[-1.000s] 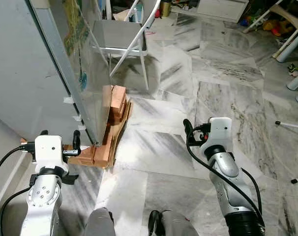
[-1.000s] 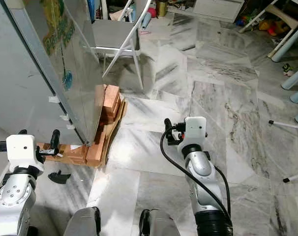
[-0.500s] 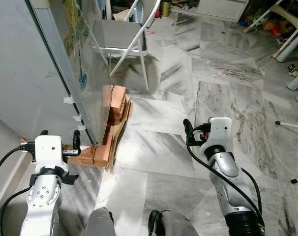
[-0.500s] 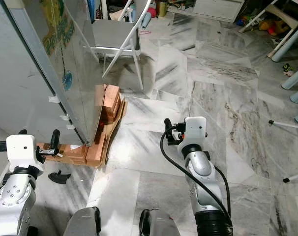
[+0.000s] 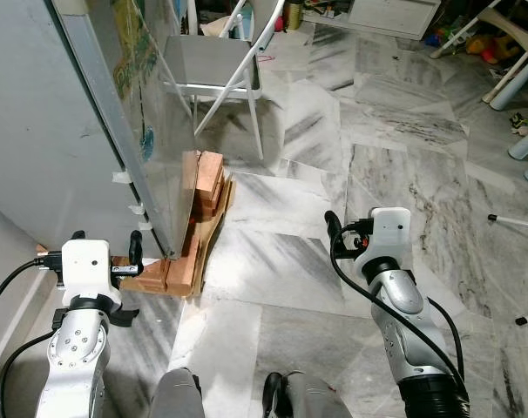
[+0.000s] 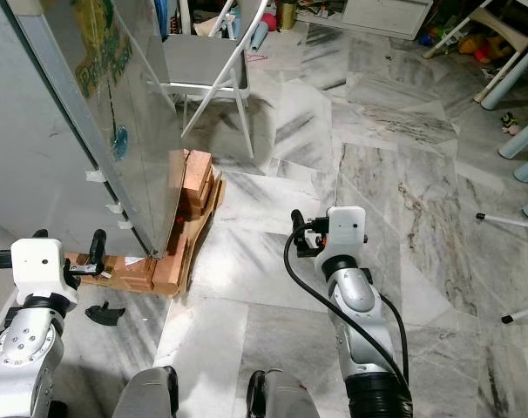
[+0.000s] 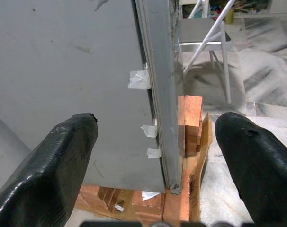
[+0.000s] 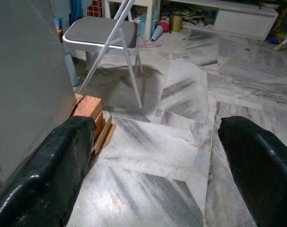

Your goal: Restocking fridge

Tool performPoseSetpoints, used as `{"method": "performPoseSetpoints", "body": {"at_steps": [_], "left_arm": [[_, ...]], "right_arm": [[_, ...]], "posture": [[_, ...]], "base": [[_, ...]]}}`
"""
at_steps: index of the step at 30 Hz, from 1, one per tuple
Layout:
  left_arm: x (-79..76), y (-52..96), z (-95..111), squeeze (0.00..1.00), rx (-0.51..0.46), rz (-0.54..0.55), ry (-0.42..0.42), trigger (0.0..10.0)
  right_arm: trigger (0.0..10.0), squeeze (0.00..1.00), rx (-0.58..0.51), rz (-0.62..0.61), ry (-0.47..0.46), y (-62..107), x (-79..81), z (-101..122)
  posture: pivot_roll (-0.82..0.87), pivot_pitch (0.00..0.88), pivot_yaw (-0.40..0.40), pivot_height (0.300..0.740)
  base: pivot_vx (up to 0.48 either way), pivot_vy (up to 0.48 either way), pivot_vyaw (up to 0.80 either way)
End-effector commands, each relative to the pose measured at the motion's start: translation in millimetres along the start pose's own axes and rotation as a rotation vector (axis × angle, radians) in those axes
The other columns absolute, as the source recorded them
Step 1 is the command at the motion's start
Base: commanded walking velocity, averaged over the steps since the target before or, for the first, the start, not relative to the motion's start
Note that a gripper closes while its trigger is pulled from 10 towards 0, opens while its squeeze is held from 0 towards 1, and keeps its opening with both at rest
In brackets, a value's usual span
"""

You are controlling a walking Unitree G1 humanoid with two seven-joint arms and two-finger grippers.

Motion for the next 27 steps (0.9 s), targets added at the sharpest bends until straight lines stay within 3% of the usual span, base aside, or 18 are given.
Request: {"method": "performPoseSetpoints", "body": {"at_steps": [1, 20, 21, 22, 24, 27], "left_arm": [[-1.4, 1.0, 2.6, 0.00, -0.013, -0.006, -0.012, 10.0], [-1.4, 1.0, 2.6, 0.00, -0.013, -0.006, -0.012, 10.0], [-1.2, 1.0, 3.1, 0.00, -0.020, -0.003, -0.004, 10.0], [-9.7, -19.0, 8.7, 0.00, -0.052, -0.050, 0.021, 10.0], [-21.2, -43.0, 18.4, 0.00, -0.091, -0.110, 0.048, 10.0], [-25.4, -46.9, 19.4, 0.00, -0.095, -0.124, 0.057, 10.0]], "right_arm": [[10.0, 0.00, 0.004, -0.016, 0.001, 2.1, -5.6, -0.3], [10.0, 0.00, 0.004, -0.016, 0.001, 2.1, -5.6, -0.3], [10.0, 0.00, 0.006, -0.016, 0.007, 2.5, -5.7, -0.1], [10.0, 0.00, -0.015, -0.012, 0.017, 4.3, -8.0, 3.3], [10.0, 0.00, -0.043, -0.007, 0.029, 6.5, -10.8, 7.7], [10.0, 0.00, -0.046, -0.005, 0.028, 6.4, -11.6, 8.4]], "posture": [[0.10, 0.114, -0.100, 0.740], [0.10, 0.114, -0.100, 0.740], [0.00, 0.000, 0.000, 0.740], [0.07, 0.113, -0.114, 0.740], [0.07, 0.113, -0.116, 0.740], [0.07, 0.114, -0.117, 0.740]], "base": [[0.000, 0.000, 0.00], [0.000, 0.000, 0.00], [0.000, 0.000, 0.00], [0.000, 0.000, 0.00], [0.000, 0.000, 0.00], [0.000, 0.000, 0.00]]}}
Point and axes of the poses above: a point about 5 cm out from each wrist's last joint towards the gripper, its own y axis pointing back from the gripper into the wrist, its own z axis along the axis of the wrist's last joint, x = y × z, the point moved 1 cm from there along -y, pointing out of the wrist towards the gripper, and after that the axes turned 10 degrees about y, right-handed, at the moved point
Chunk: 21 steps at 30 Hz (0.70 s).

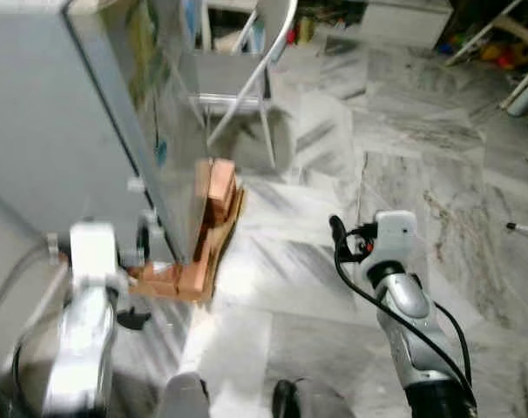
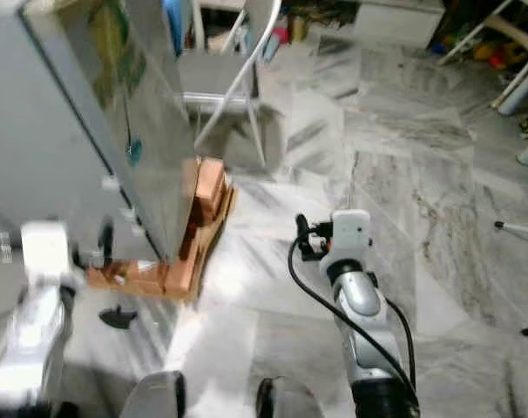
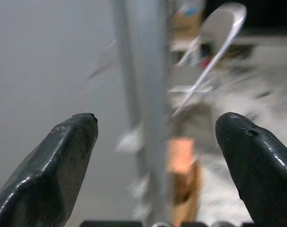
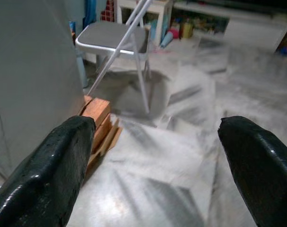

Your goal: Restocking fridge

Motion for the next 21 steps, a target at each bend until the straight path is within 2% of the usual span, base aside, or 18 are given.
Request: {"method": "performPoseSetpoints", "body": {"at_steps": [1, 7, 11, 14, 16, 21], "left_arm": [[-2.5, 7.8, -16.2, 0.00, 0.060, -0.012, 0.015, 10.0], [-4.0, 4.8, -18.0, 0.00, 0.054, -0.018, 0.024, 10.0], [-6.2, -4.2, -18.0, 0.00, 0.039, -0.033, 0.026, 10.0], [-5.4, -10.0, -17.2, 0.00, 0.034, -0.038, 0.021, 10.0], [-3.4, -13.1, -16.6, 0.00, 0.033, -0.036, 0.019, 10.0], [2.2, -15.8, -15.8, 0.00, 0.025, -0.018, 0.031, 10.0]], "right_arm": [[10.0, 0.00, -0.007, -0.014, 0.004, 1.7, -6.6, 1.3], [10.0, 0.00, -0.004, -0.017, 0.000, 0.9, -7.3, 1.0], [10.0, 0.00, 0.000, -0.015, -0.006, 1.2, -6.9, 1.3], [10.0, 0.00, -0.002, -0.015, -0.006, 2.2, -7.0, 1.8], [10.0, 0.00, -0.003, -0.018, -0.007, 3.5, -7.9, 1.8], [10.0, 0.00, 0.004, -0.030, -0.005, 7.7, -10.9, -0.5]], "posture": [[0.07, 0.115, -0.118, 0.740], [0.07, 0.116, -0.118, 0.740], [0.07, 0.120, -0.118, 0.740], [0.06, 0.125, -0.115, 0.740], [0.05, 0.126, -0.111, 0.740], [0.05, 0.130, -0.105, 0.740]], "base": [[0.000, 0.000, 0.00], [0.000, 0.000, 0.00], [0.000, 0.000, 0.00], [0.000, 0.000, -0.74], [0.000, 0.000, 0.00], [0.283, 0.000, 0.00]]}}
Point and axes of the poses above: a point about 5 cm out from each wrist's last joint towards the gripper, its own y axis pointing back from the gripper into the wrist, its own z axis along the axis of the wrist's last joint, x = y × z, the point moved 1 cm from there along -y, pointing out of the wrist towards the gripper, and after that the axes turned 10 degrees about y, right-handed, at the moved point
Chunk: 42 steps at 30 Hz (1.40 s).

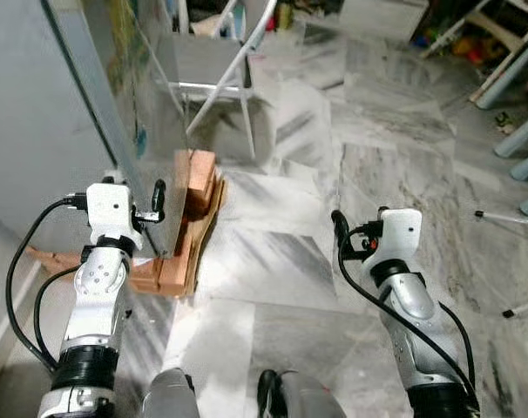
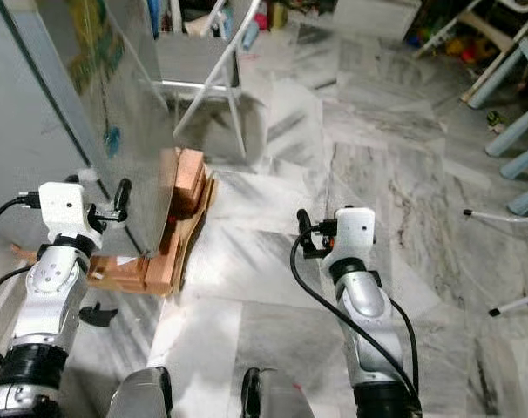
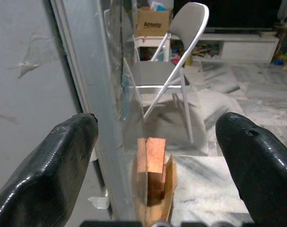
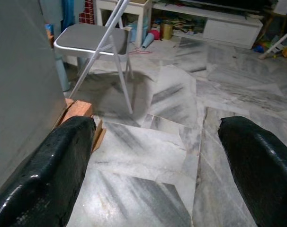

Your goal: Restocking fridge

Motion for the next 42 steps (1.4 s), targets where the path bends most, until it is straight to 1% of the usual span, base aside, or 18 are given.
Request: {"method": "performPoseSetpoints", "body": {"at_steps": [1, 3, 11, 20, 23, 26, 27, 28, 30, 31, 32, 33, 34, 35, 37, 38, 39, 42], "left_arm": [[3.1, 3.8, -4.3, 0.00, 0.010, 0.001, -0.002, 10.0], [3.0, 6.2, -6.3, 0.00, 0.012, 0.000, -0.004, 10.0], [4.0, 10.0, -10.7, 0.00, 0.022, 0.012, 0.014, 10.0], [9.3, 16.4, -11.3, 0.00, 0.034, -0.002, -0.006, 10.0], [14.5, 21.9, -11.3, 0.00, 0.040, -0.003, -0.026, 10.0], [20.6, 29.6, -9.5, 0.00, 0.043, 0.003, -0.048, 10.0], [23.8, 35.8, -9.2, 0.00, 0.046, 0.009, -0.051, 10.0], [23.8, 35.8, -9.2, 0.00, 0.046, 0.009, -0.051, 10.0], [25.8, 44.4, -9.2, 0.00, 0.052, 0.021, -0.051, 10.0], [25.9, 50.6, -9.6, 0.00, 0.055, 0.034, -0.046, 10.0], [25.9, 50.6, -9.6, 0.00, 0.055, 0.034, -0.046, 10.0], [24.9, 56.2, -10.1, 0.00, 0.056, 0.046, -0.042, 10.0], [24.0, 58.2, -10.1, 0.00, 0.057, 0.051, -0.039, 10.0], [23.4, 59.4, -10.0, 0.00, 0.057, 0.054, -0.037, 10.0], [16.6, 62.2, -7.0, 0.00, 0.050, 0.042, -0.040, 10.0], [16.6, 62.2, -7.0, 0.00, 0.050, 0.042, -0.040, 10.0], [12.9, 63.0, -5.0, 0.00, 0.046, 0.030, -0.041, 10.0], [8.1, 63.5, -1.3, 0.00, 0.039, 0.008, -0.043, 10.0]], "right_arm": [[10.0, 0.00, 0.004, -0.018, 0.002, 3.5, -6.1, -0.1], [10.0, 0.00, 0.005, -0.014, 0.003, 3.6, -4.7, -0.3], [10.0, 0.00, 0.008, -0.004, 0.001, 1.9, -2.8, -0.4], [10.0, 0.00, 0.009, -0.008, 0.004, 1.9, -3.8, -0.3], [10.0, 0.00, 0.009, -0.007, 0.004, 1.7, -3.9, -0.3], [10.0, 0.00, 0.008, -0.007, 0.006, 1.0, -4.0, -0.2], [10.0, 0.00, 0.010, -0.006, 0.006, 0.7, -4.0, -0.3], [10.0, 0.00, 0.010, -0.006, 0.006, 0.7, -4.0, -0.3], [10.0, 0.00, 0.011, -0.004, 0.007, 0.1, -3.6, -0.5], [10.0, 0.00, 0.013, -0.002, 0.007, -0.2, -2.9, -0.8], [10.0, 0.00, 0.013, -0.002, 0.007, -0.2, -2.9, -0.8], [10.0, 0.00, 0.014, 0.000, 0.008, -0.4, -2.4, -1.0], [10.0, 0.00, 0.014, 0.001, 0.008, -0.7, -2.4, -1.0], [10.0, 0.00, 0.014, 0.001, 0.008, -0.9, -2.4, -1.0], [10.0, 0.00, 0.034, 0.001, 0.003, -2.5, -2.2, -3.1], [10.0, 0.00, 0.034, 0.001, 0.003, -2.5, -2.2, -3.1], [10.0, 0.00, 0.037, -0.004, -0.003, -3.2, -2.7, -3.3], [10.0, 0.00, 0.027, 0.000, 0.004, -3.9, -2.2, -1.6]], "posture": [[0.05, 0.132, -0.105, 0.740], [0.06, 0.134, -0.106, 0.740], [0.06, 0.135, -0.109, 0.740], [0.06, 0.133, -0.108, 0.740], [0.06, 0.132, -0.109, 0.740], [0.07, 0.134, -0.110, 0.740], [0.07, 0.135, -0.109, 0.740], [0.07, 0.135, -0.109, 0.740], [0.08, 0.138, -0.109, 0.740], [0.08, 0.141, -0.109, 0.740], [0.08, 0.141, -0.109, 0.740], [0.09, 0.142, -0.110, 0.740], [0.09, 0.146, -0.110, 0.740], [0.09, 0.146, -0.110, 0.740], [0.11, 0.158, -0.108, 0.740], [0.11, 0.158, -0.108, 0.740], [0.11, 0.160, -0.108, 0.740], [0.11, 0.167, -0.106, 0.740]], "base": [[0.337, 0.000, 0.00], [0.345, 0.000, 0.00], [0.367, 0.304, 0.00], [0.303, 0.372, 0.00], [0.175, 0.371, 0.00], [0.000, 0.000, 0.00], [0.000, 0.000, 0.00], [0.000, 0.000, 0.00], [0.000, 0.000, 0.00], [0.000, 0.000, 0.00], [0.000, 0.000, 0.00], [0.000, 0.000, 0.00], [0.000, 0.000, 0.00], [0.000, 0.000, 0.00], [0.000, 0.000, -0.40], [0.000, 0.000, -0.80], [0.000, 0.000, -0.80], [0.000, 0.000, 0.00]]}}
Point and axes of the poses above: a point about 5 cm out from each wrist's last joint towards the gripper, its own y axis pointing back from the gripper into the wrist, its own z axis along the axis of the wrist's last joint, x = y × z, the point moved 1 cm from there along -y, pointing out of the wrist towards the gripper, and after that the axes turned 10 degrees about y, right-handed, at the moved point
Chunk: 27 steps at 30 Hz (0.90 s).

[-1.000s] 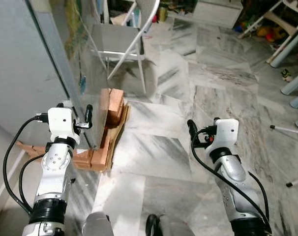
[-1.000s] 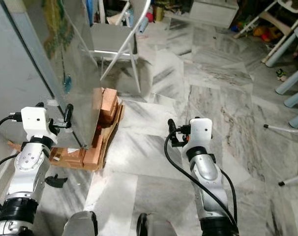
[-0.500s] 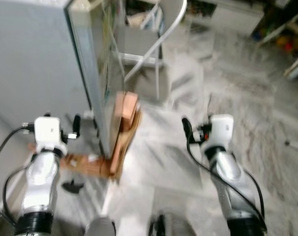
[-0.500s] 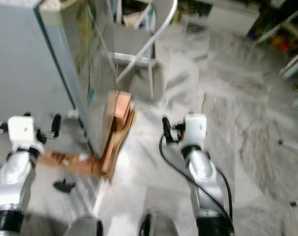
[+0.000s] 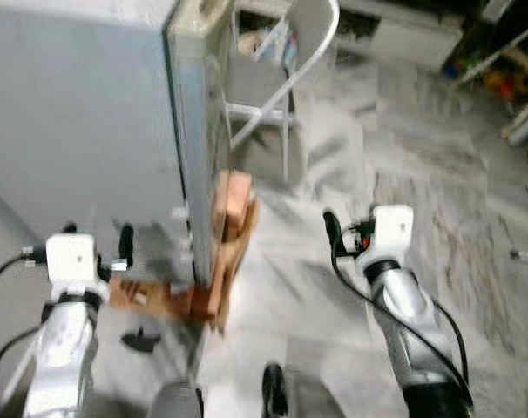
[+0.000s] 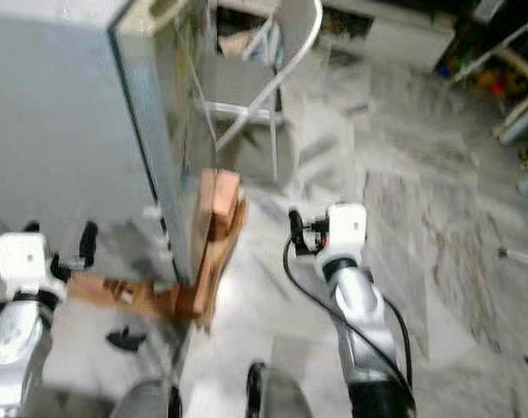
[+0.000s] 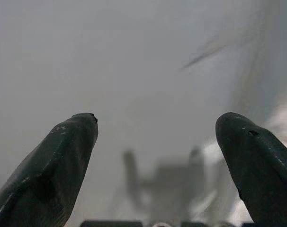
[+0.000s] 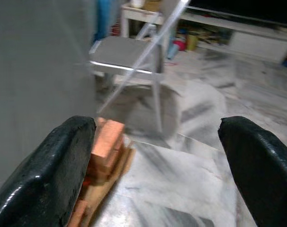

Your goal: Restocking fridge

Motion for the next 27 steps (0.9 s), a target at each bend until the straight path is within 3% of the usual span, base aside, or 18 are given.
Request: {"method": "performPoseSetpoints", "body": {"at_steps": [1, 8, 19, 27], "left_arm": [[-8.1, 2.4, -0.6, 0.00, 0.018, -0.035, 0.002, 10.0], [-14.9, -6.1, 3.0, 0.00, 0.009, -0.057, 0.026, 10.0], [-29.4, -11.3, 3.3, 0.00, 0.033, -0.149, 0.100, 10.0], [-24.2, 2.0, -6.5, 0.00, 0.087, -0.150, 0.095, 10.0]], "right_arm": [[10.0, 0.00, 0.014, -0.017, 0.005, 0.2, -6.1, -2.4], [10.0, 0.00, 0.012, -0.013, 0.004, -0.5, -4.6, -1.9], [10.0, 0.00, 0.023, 0.001, 0.013, -0.6, -5.0, -2.6], [10.0, 0.00, 0.043, 0.010, 0.010, -1.2, -4.2, -6.1]], "posture": [[0.11, 0.169, -0.107, 0.740], [0.10, 0.164, -0.111, 0.740], [0.09, 0.165, -0.121, 0.740], [0.09, 0.163, -0.126, 0.740]], "base": [[0.000, 0.000, 0.00], [0.000, 0.000, -0.42], [0.000, 0.000, 0.00], [0.000, 0.000, -0.49]]}}
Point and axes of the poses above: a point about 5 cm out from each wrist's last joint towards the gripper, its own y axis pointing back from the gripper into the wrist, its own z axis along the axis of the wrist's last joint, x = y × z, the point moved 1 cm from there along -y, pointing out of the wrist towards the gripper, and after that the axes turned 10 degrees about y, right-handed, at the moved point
